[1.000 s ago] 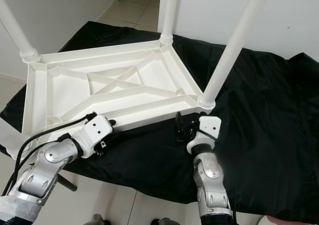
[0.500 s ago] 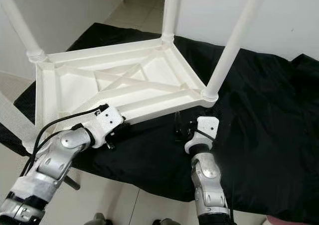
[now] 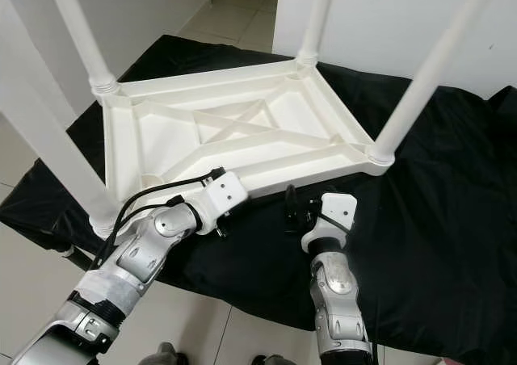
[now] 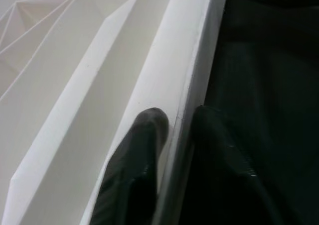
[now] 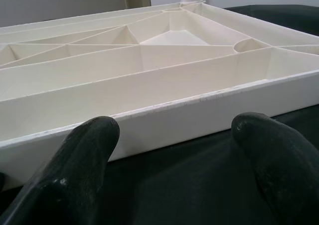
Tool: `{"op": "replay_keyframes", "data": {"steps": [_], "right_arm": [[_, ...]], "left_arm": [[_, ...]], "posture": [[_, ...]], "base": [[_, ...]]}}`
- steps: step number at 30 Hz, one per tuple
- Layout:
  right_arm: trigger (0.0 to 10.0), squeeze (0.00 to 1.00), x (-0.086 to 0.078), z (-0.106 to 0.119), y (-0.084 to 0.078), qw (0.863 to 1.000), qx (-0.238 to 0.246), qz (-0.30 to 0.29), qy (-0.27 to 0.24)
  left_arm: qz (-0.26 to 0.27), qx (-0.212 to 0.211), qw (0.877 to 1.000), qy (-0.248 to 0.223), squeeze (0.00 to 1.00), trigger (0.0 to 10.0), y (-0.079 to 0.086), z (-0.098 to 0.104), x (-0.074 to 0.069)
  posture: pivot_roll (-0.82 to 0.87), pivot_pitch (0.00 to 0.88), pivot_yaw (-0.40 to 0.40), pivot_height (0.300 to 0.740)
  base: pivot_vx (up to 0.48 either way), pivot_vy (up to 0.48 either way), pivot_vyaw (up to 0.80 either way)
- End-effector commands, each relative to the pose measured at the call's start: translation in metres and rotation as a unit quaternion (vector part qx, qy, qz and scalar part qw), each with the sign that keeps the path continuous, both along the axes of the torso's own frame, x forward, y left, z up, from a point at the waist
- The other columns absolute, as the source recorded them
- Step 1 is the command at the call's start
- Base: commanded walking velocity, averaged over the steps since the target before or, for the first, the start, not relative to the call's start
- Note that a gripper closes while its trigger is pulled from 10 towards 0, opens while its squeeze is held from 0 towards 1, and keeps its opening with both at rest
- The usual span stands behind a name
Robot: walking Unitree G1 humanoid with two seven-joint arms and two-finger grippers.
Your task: Building children table
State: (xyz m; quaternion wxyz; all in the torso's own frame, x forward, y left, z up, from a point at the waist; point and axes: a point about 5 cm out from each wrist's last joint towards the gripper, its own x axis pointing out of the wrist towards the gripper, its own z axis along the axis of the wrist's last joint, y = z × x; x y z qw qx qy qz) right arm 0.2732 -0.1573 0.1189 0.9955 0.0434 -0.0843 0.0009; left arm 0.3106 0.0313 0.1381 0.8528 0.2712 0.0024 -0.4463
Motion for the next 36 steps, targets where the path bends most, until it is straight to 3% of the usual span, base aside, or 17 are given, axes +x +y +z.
{"op": "replay_keyframes", "data": {"steps": [1, 6, 7, 8, 9, 11, 15, 18, 20, 25, 28, 30, 31, 33, 34, 35, 36], "right_arm": [[10.0, 0.0, -0.003, -0.004, -0.001, 1.0, -0.001, -0.003, 0.005], [10.0, 0.0, 0.001, -0.004, 0.0, 1.0, -0.004, 0.002, 0.006], [10.0, 0.0, 0.002, -0.004, 0.001, 1.0, -0.005, 0.003, 0.006], [10.0, 0.0, 0.002, -0.004, 0.001, 1.0, -0.005, 0.003, 0.006], [10.0, 0.0, 0.003, -0.004, 0.002, 1.0, -0.01, 0.005, 0.008], [10.0, 0.0, 0.004, -0.005, 0.001, 1.0, -0.014, 0.004, 0.011], [10.0, 0.0, 0.009, -0.009, -0.003, 0.999, -0.036, -0.015, 0.026], [10.0, 0.0, 0.016, -0.014, -0.005, 0.998, -0.049, -0.024, 0.041], [10.0, 0.0, 0.016, -0.014, -0.004, 0.998, -0.05, -0.023, 0.042], [10.0, 0.0, 0.025, -0.021, 0.0, 0.995, -0.071, -0.022, 0.067], [10.0, 0.0, 0.025, -0.021, 0.0, 0.995, -0.071, -0.022, 0.067], [10.0, 0.0, 0.027, -0.022, 0.002, 0.995, -0.069, -0.02, 0.069], [10.0, 0.0, 0.03, -0.023, 0.004, 0.995, -0.07, -0.015, 0.071], [10.0, 0.0, 0.03, -0.023, 0.004, 0.995, -0.07, -0.015, 0.071], [10.0, 0.0, 0.033, -0.023, 0.007, 0.995, -0.07, -0.009, 0.073], [10.0, 0.0, 0.033, -0.023, 0.007, 0.995, -0.07, -0.009, 0.073], [10.0, 0.0, 0.036, -0.024, 0.008, 0.995, -0.07, -0.006, 0.075]], "left_arm": [[-0.038, -0.013, 0.999, -0.008, 0.97, 10.0, -0.01, 0.004, -0.006], [-0.026, -0.072, 0.996, -0.038, 0.98, 10.0, 0.003, 0.012, -0.011], [-0.018, -0.09, 0.995, -0.044, 0.69, 10.0, 0.007, 0.014, -0.013], [-0.018, -0.09, 0.995, -0.044, 0.69, 10.0, 0.007, 0.014, -0.013], [-0.011, -0.105, 0.993, -0.049, 0.07, 10.0, 0.011, 0.017, -0.015], [-0.008, -0.115, 0.992, -0.052, 0.0, 10.0, 0.014, 0.019, -0.018], [-0.01, -0.135, 0.989, -0.057, 0.0, 10.0, 0.023, 0.023, -0.031], [-0.012, -0.146, 0.988, -0.049, 0.0, 10.0, 0.042, 0.022, -0.053], [-0.012, -0.145, 0.988, -0.049, 0.0, 10.0, 0.045, 0.021, -0.056], [-0.008, -0.193, 0.98, 0.043, 0.0, 10.0, 0.072, 0.02, -0.079], [-0.008, -0.193, 0.98, 0.043, 0.0, 10.0, 0.072, 0.02, -0.079], [-0.015, -0.191, 0.978, 0.076, 0.0, 10.0, 0.078, 0.016, -0.087], [-0.026, -0.173, 0.978, 0.11, 0.0, 10.0, 0.089, 0.01, -0.101], [-0.026, -0.173, 0.978, 0.11, 0.0, 10.0, 0.089, 0.01, -0.101], [-0.029, -0.153, 0.979, 0.133, 0.0, 10.0, 0.103, 0.006, -0.113], [-0.029, -0.153, 0.979, 0.133, 0.0, 10.0, 0.103, 0.006, -0.113], [-0.018, -0.122, 0.983, 0.135, 0.0, 10.0, 0.12, 0.003, -0.119]], "posture": [[-0.01, 0.122, -0.012, 0.74], [0.0, 0.121, -0.025, 0.74], [0.01, 0.122, -0.031, 0.74], [0.01, 0.122, -0.031, 0.74], [0.02, 0.122, -0.036, 0.74], [0.02, 0.122, -0.036, 0.74], [0.04, 0.126, -0.049, 0.74], [0.07, 0.13, -0.062, 0.74], [0.07, 0.13, -0.062, 0.74], [0.12, 0.136, -0.088, 0.74], [0.12, 0.136, -0.088, 0.74], [0.13, 0.137, -0.096, 0.74], [0.14, 0.141, -0.105, 0.74], [0.14, 0.141, -0.105, 0.74], [0.16, 0.145, -0.112, 0.74], [0.16, 0.145, -0.112, 0.74], [0.17, 0.146, -0.117, 0.74]], "base": [[0.0, 0.0, 0.0], [0.0, 0.0, 0.0], [0.0, 0.0, 0.0], [0.0, 0.0, 0.0], [0.0, 0.0, 0.0], [0.0, 0.0, 0.0], [0.0, 0.0, 0.0], [0.0, 0.0, 0.0], [0.0, 0.0, 0.0], [0.0, 0.0, 0.0], [0.0, 0.0, 0.0], [0.0, 0.0, 0.0], [0.0, 0.0, 0.0], [0.0, 0.0, 0.0], [0.0, 0.0, 0.0], [0.0, 0.0, 0.0], [0.0, 0.0, 0.0]]}}
